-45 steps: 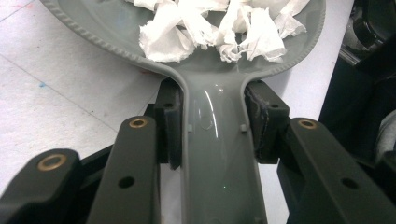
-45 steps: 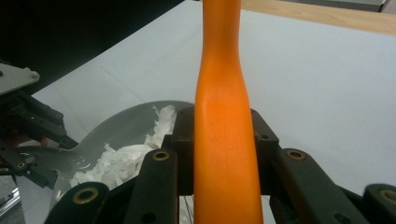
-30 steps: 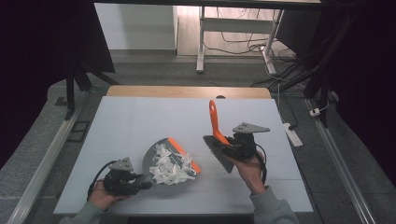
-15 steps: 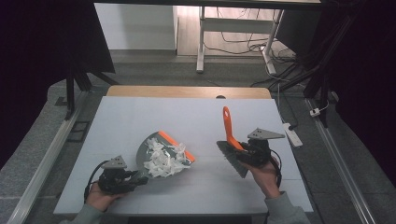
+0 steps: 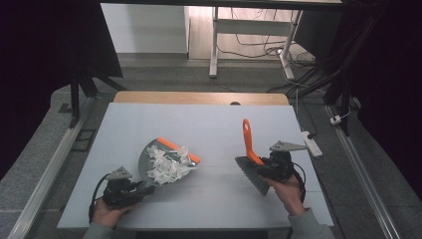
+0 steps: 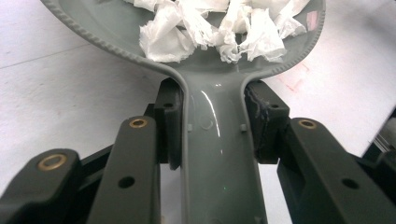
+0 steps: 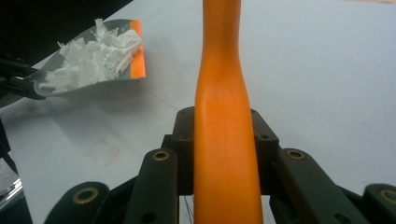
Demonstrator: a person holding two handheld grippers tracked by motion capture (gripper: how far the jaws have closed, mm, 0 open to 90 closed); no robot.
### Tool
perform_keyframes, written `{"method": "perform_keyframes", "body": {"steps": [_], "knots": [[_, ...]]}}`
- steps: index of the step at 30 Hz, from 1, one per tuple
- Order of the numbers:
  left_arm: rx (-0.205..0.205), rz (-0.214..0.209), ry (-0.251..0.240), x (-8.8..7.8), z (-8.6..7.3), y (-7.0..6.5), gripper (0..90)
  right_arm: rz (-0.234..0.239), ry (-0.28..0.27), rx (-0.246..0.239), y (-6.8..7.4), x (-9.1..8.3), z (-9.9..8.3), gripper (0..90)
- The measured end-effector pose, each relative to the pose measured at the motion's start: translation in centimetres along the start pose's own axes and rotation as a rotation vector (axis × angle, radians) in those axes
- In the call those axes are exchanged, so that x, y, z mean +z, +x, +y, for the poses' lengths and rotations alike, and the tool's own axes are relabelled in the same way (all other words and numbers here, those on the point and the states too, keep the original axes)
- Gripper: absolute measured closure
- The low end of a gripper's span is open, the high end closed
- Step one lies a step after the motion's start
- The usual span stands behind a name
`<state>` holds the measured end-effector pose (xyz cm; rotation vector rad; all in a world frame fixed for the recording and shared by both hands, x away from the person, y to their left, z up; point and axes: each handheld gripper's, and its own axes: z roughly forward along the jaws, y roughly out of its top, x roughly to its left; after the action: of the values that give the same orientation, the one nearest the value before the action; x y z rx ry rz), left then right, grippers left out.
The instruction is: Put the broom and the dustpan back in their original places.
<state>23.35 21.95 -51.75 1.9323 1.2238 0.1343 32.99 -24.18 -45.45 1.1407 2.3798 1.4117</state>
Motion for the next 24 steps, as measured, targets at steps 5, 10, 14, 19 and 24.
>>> {"method": "perform_keyframes", "body": {"steps": [5,10,14,19,24], "knots": [[-0.061,0.037,-0.018,0.0,-0.2,0.3,61.0,0.013,0.020,0.015,-0.4,0.0,-0.7,70.2],[-0.098,0.083,-0.031,0.1,-0.4,0.6,61.1,0.016,0.047,0.036,-0.8,0.2,-1.2,70.2],[-0.138,0.129,-0.039,0.1,-0.4,1.1,61.0,0.020,0.068,0.055,-1.1,0.6,-1.6,70.2],[-0.190,0.174,-0.049,0.1,-0.5,1.7,61.1,0.016,0.098,0.074,-1.5,1.0,-1.9,70.2],[-0.224,0.202,-0.052,0.1,-0.6,1.9,61.0,0.016,0.117,0.088,-1.7,1.2,-2.3,70.2]]}}
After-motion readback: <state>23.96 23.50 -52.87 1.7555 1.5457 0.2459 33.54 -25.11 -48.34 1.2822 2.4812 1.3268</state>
